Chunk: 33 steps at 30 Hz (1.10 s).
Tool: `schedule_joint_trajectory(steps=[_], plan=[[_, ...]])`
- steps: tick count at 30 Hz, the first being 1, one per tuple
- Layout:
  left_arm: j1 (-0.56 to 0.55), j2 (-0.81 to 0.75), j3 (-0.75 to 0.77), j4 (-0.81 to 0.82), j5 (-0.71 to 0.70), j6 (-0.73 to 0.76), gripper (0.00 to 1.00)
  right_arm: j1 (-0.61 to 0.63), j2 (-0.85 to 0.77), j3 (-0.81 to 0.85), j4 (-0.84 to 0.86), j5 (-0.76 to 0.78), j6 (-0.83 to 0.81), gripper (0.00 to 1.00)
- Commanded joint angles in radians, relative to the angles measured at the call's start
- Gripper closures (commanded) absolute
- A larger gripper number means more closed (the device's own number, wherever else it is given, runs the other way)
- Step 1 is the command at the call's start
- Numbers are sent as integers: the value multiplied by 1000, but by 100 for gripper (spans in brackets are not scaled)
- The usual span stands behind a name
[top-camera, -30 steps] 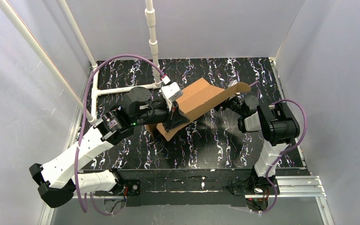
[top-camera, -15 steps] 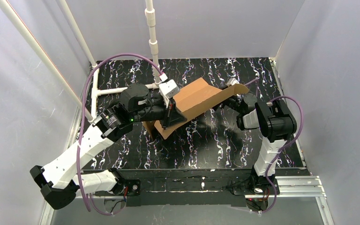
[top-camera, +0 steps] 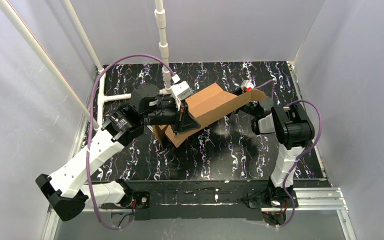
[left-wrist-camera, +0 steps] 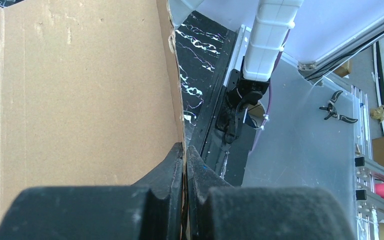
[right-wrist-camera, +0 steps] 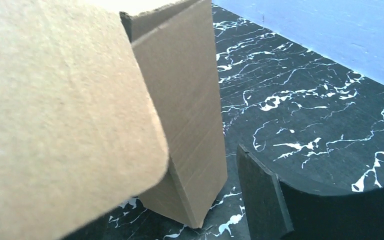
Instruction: Fold the paper box
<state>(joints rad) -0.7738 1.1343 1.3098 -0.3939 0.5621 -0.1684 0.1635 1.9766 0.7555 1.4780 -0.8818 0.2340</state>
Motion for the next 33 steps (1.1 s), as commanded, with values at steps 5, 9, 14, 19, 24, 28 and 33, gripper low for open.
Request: schedule_joint_trajectory(steps=[5, 9, 14, 19, 24, 28, 33], plan=[[4, -7, 39, 19, 90, -12, 100, 1, -5, 48, 292, -60, 76, 14], [4, -9, 32, 32, 99, -21, 100, 1, -12, 49, 242, -42, 69, 18], [5, -4, 24, 53, 116, -38, 100, 1, -19, 47, 206, -17, 64, 20], [4, -3, 14, 72, 119, -50, 100, 1, -22, 54, 212, -14, 99, 20], [4, -7, 9, 74, 106, -52, 100, 0, -22, 50, 244, -28, 128, 18], [5, -18, 0, 72, 76, -50, 100, -4, -23, 51, 274, -45, 155, 14], [5, -26, -8, 69, 55, -52, 100, -15, -30, 50, 302, -44, 182, 13]])
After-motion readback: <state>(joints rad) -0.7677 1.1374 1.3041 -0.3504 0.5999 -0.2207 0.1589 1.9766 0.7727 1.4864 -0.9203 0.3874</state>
